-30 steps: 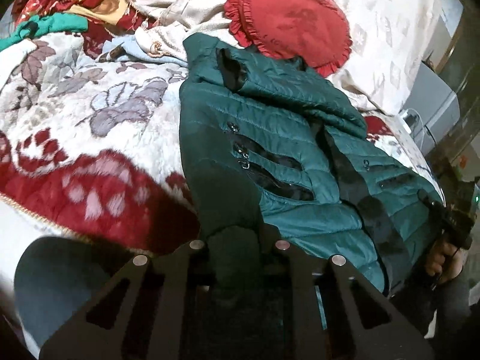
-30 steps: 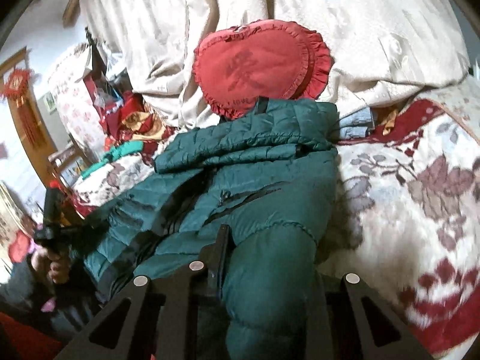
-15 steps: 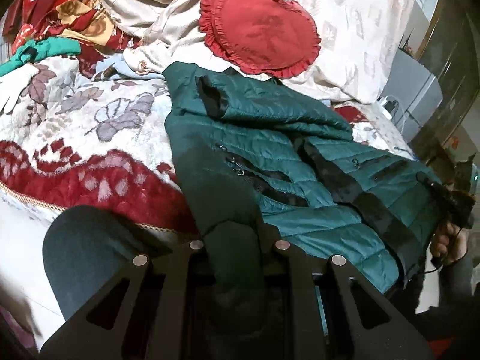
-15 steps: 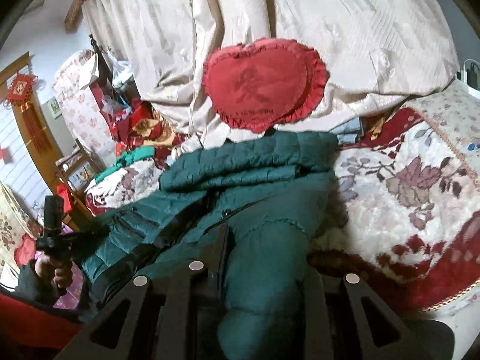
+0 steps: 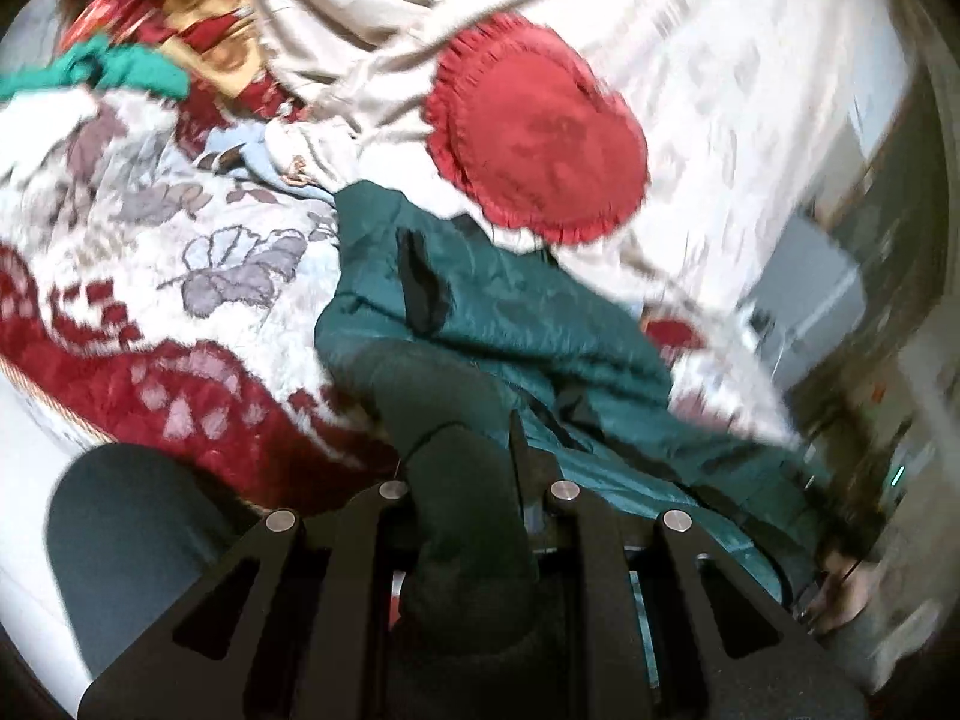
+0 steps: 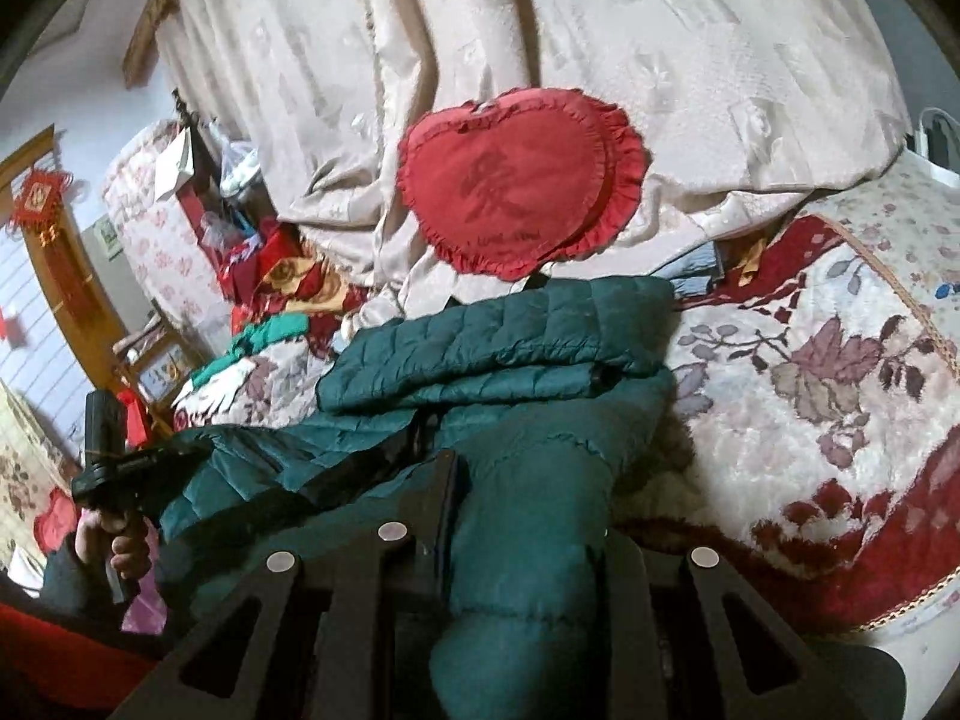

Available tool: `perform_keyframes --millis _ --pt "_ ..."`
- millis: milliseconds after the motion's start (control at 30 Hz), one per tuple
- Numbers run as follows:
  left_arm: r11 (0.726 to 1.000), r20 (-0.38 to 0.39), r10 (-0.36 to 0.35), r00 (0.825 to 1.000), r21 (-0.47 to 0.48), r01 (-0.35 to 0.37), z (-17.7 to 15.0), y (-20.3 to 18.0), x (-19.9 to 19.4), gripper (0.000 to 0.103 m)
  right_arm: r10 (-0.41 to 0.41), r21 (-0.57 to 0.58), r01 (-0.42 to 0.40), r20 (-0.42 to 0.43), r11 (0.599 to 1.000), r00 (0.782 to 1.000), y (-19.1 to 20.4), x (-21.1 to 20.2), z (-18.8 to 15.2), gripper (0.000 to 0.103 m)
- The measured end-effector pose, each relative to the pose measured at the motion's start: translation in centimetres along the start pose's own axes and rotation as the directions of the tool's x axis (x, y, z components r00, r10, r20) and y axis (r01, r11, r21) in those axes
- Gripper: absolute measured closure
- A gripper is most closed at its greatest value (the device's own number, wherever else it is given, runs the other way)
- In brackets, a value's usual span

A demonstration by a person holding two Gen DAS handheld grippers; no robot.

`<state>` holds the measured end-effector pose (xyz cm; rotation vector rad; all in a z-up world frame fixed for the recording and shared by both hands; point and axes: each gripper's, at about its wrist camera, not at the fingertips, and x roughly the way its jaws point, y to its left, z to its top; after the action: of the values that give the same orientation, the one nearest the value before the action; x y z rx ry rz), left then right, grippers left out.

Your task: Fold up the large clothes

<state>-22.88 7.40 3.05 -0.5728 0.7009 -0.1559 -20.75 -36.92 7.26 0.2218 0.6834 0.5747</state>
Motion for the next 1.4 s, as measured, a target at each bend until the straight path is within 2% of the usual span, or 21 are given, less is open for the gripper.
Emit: perform_keyframes --millis 67,133,267,533,700,833,933,1033,1133,1233,1333,1400 --pt "0.994 0.019 -0.041 0.999 -0.103 0.043 0.5 1.3 -0.1 0.09 -0.003 0.019 0.002 0.021 1.0 1.0 -0.5 -0.2 0.1 0.083" --pt "0.987 0.033 -0.035 0.999 -0.153 0.039 0.8 1.6 -0.1 0.09 -0.004 0.052 0.001 0.048 0.999 0.999 -1.2 -0.2 0.2 0.083" --pt "0.99 0.062 0.003 0.998 -0.142 0.005 1.1 1.0 0.3 0.09 -0.026 0.061 0.021 0.078 0.998 0.997 -1.0 0.1 0.6 0.083" --pt "0.997 0.153 -0.005 0.988 -0.076 0.017 3.3 -0.2 0.9 0.09 -0.079 0.059 0.073 0.11 0.996 0.991 -1.4 1.5 2.5 0.083" --pt "0.999 0.241 -0.001 0.97 -0.044 0.011 6.6 -2.2 1.2 0.09 -0.108 0.03 0.104 0.154 0.994 0.982 -1.2 2.9 5.6 0.083" --pt "0.995 0.239 0.016 0.971 -0.1 0.009 10.3 -2.1 3.8 0.09 -0.113 0.041 0.107 0.171 0.993 0.979 -2.0 5.3 8.6 0.083" --pt "0.989 0.218 0.039 0.975 -0.146 -0.007 13.2 -1.0 7.4 0.089 -0.113 0.092 0.101 0.141 0.991 0.984 -4.1 8.6 10.9 0.083" --pt "0.976 0.178 0.112 0.978 -0.206 -0.074 15.2 0.8 11.6 0.089 -0.116 0.147 0.104 0.077 0.984 0.99 -6.4 13.1 13.1 0.083" --pt "0.946 0.099 0.208 0.973 -0.273 -0.175 16.0 3.9 16.4 0.089 -0.096 0.196 0.094 0.002 0.976 0.995 -8.7 18.3 15.0 0.083" --pt "0.914 0.017 0.243 0.97 -0.34 -0.223 15.7 7.4 20.8 0.085 -0.088 0.213 0.107 -0.097 0.971 0.991 -10.9 23.6 16.1 0.083" --pt "0.912 -0.008 0.263 0.965 -0.323 -0.251 15.7 8.7 23.9 0.084 -0.073 0.24 0.115 -0.176 0.964 0.982 -13.0 27.9 15.6 0.082" --pt "0.912 -0.012 0.307 0.952 -0.284 -0.297 15.5 8.3 25.3 0.084 -0.072 0.25 0.13 -0.227 0.959 0.971 -14.2 30.1 15.0 0.081"
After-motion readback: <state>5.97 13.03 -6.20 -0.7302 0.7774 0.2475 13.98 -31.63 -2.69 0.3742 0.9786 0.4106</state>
